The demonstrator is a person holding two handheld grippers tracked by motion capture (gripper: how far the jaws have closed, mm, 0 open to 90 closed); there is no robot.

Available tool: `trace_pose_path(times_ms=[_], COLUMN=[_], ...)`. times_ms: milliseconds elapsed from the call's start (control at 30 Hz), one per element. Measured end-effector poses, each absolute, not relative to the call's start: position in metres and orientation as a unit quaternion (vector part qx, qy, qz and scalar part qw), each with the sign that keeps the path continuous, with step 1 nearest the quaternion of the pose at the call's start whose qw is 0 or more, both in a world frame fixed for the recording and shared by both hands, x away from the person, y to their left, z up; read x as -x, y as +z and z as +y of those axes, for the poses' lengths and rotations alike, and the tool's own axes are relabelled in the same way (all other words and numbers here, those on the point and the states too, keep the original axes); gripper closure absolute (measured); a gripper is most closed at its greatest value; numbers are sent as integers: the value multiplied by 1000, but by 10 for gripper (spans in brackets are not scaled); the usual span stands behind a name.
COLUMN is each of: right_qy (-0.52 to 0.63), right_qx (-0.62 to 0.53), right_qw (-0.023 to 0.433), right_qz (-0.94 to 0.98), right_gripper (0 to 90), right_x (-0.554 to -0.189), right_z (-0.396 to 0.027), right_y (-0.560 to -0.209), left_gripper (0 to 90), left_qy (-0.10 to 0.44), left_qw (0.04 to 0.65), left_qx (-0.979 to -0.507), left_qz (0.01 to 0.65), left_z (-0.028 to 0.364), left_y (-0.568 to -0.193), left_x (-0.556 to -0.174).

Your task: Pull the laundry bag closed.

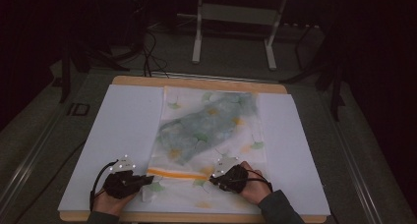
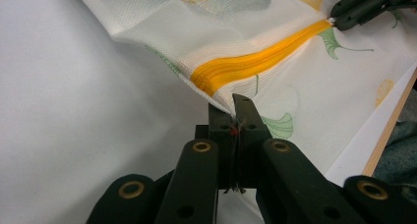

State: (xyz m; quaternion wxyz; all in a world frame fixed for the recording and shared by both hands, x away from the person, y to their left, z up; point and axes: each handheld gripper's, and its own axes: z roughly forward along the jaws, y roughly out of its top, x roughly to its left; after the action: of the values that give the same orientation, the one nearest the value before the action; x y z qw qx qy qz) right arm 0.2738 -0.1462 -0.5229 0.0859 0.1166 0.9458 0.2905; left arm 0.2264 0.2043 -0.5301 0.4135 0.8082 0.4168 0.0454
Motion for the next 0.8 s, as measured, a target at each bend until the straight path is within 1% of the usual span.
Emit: trace_pose_path(times_ms=[800], right_qy=[284], right_qx=[-127], right_qw=[88], right_qz=[946], right_gripper=[850], right_x=[-274], right_z=[-165], right_y=[-523], left_gripper=[887], left_qy=[46], left_qw=[413], left_qx=[-808], left_qz=[417], left_z=[204], left_y=[-530], left_x=[-226])
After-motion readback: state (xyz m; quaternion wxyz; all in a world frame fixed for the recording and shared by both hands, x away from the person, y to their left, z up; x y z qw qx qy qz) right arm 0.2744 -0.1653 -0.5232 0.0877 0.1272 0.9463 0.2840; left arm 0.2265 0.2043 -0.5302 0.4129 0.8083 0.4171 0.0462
